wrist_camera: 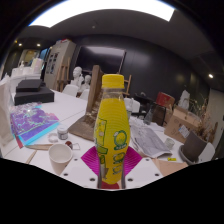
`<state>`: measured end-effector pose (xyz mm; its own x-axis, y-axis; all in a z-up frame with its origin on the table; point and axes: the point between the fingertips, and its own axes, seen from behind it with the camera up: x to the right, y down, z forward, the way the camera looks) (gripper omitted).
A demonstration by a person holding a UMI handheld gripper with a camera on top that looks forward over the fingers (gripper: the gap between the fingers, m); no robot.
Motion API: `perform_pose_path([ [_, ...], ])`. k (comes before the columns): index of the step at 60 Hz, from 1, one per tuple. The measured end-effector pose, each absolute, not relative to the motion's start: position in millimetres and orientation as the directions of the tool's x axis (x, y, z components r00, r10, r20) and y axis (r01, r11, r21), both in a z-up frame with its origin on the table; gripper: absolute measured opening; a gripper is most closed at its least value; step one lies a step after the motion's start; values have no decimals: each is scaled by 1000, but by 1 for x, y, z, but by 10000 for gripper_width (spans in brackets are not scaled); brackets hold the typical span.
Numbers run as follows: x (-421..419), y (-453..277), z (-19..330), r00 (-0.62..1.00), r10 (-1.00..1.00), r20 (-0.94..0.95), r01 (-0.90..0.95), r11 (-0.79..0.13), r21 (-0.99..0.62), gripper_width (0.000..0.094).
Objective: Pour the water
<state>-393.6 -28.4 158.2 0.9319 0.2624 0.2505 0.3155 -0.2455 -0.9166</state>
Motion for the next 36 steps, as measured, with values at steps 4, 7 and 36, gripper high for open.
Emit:
perform_pose_path([
  [4,-389,-29,140,944,272,186,261,-272,-926,261],
  [7,-386,-28,127,947,281,156,238,-286,-928,260],
  [36,-367,-36,61,971,239,-14,70,-338,-938,446],
])
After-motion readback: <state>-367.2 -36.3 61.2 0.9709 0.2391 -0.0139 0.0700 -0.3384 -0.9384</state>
